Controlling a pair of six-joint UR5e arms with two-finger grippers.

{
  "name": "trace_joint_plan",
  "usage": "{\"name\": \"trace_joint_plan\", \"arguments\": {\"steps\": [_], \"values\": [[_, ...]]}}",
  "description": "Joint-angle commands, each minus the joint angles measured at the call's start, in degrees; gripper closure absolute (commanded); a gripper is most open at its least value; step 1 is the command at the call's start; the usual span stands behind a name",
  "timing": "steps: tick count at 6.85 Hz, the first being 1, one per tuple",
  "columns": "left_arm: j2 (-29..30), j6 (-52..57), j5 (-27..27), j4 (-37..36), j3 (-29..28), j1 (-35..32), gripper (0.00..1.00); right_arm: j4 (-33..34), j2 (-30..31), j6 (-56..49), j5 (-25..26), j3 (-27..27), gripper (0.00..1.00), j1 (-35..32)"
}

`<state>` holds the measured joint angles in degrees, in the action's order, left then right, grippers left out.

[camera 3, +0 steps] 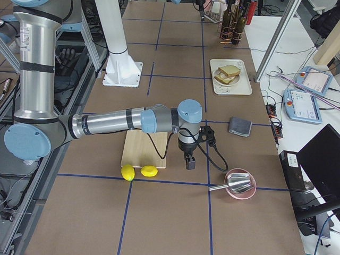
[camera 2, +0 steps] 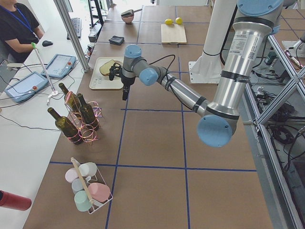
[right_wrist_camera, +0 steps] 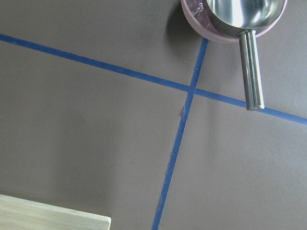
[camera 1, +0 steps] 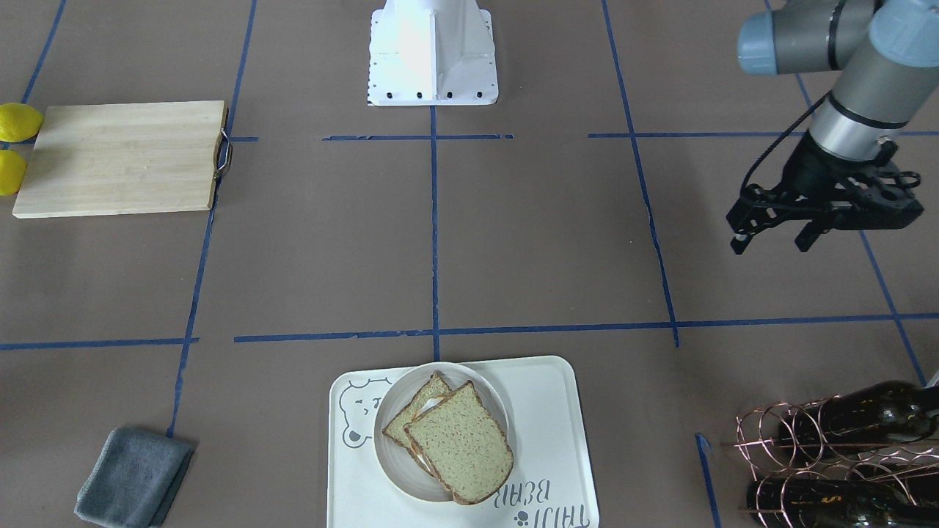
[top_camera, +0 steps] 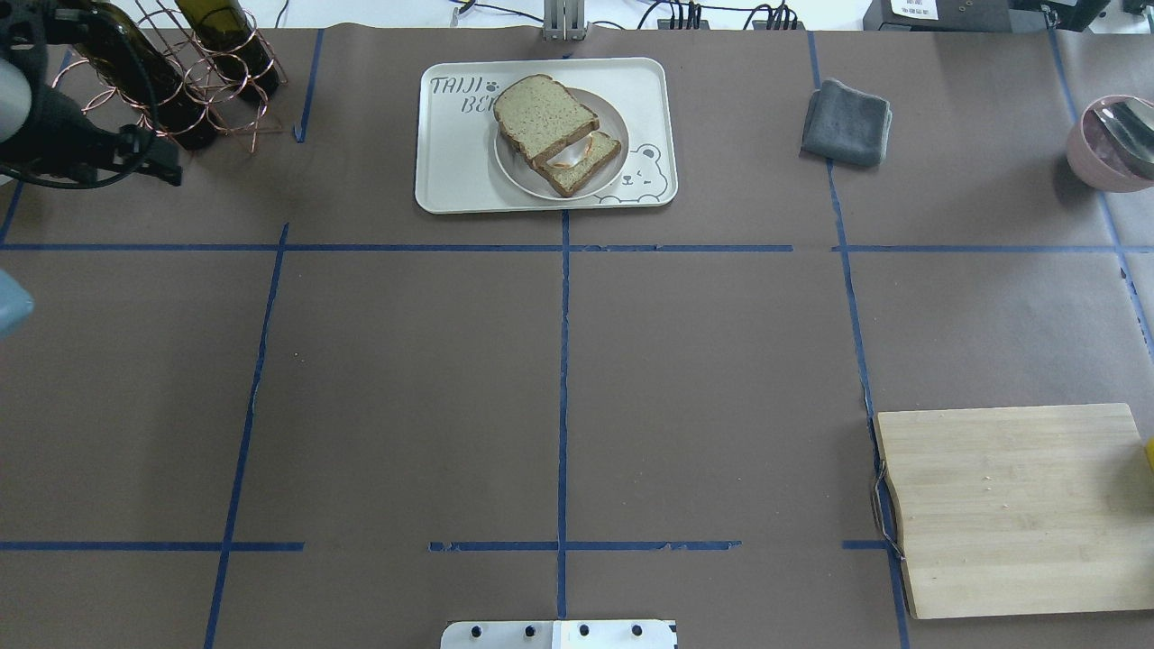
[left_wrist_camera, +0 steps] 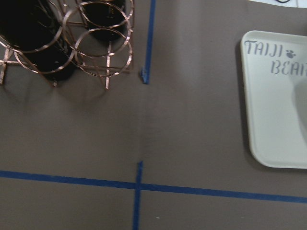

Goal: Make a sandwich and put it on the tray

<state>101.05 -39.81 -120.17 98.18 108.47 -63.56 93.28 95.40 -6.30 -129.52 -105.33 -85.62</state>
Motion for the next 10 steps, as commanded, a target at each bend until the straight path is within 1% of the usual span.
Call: {"name": "trace_joint_plan", "arguments": {"steps": [1,2,3,4,5,6,7,8,9,10], "values": [[-8.3,20.9,-6.8,-0.5,-2.3,-9.4,0.00,-0.4,0.0,0.9,-0.2,0.0,0.00,-0.2],[-11.7,26.7,-10.3,-0.5,-4.1,-12.2,0.00,-0.6,0.3,0.8,0.3,0.8,0.00,-0.2],[-14.1,33.7,-14.4,-0.6,-6.7,-17.0,0.00,-0.5,0.0,1.2,-0.5,2.7,0.00,-1.6],[-14.4,37.5,-16.4,-1.1,-9.2,-20.9,0.00,0.0,0.0,1.3,-4.1,3.6,0.00,-2.7],[-14.3,37.9,-16.4,-3.3,-9.6,-21.9,0.00,0.1,0.1,1.1,-8.3,4.8,0.00,-4.6],[-14.1,38.1,-16.2,-5.0,-9.5,-23.3,0.00,0.1,0.3,1.0,-8.6,4.9,0.00,-5.3],[-14.0,42.4,-16.1,-7.9,-9.7,-24.8,0.00,0.1,0.3,1.0,-8.5,5.0,0.00,-5.4],[-13.8,45.6,-15.9,-12.4,-9.6,-25.6,0.00,0.1,0.5,0.9,-8.1,5.4,0.00,-6.0],[-14.4,46.7,-15.8,-13.8,-9.2,-25.7,0.00,0.1,0.7,0.9,-8.1,5.8,0.00,-6.7],[-14.2,46.7,-15.9,-13.7,-9.9,-25.6,0.00,0.0,1.3,0.9,-8.0,6.2,0.00,-6.8]]}}
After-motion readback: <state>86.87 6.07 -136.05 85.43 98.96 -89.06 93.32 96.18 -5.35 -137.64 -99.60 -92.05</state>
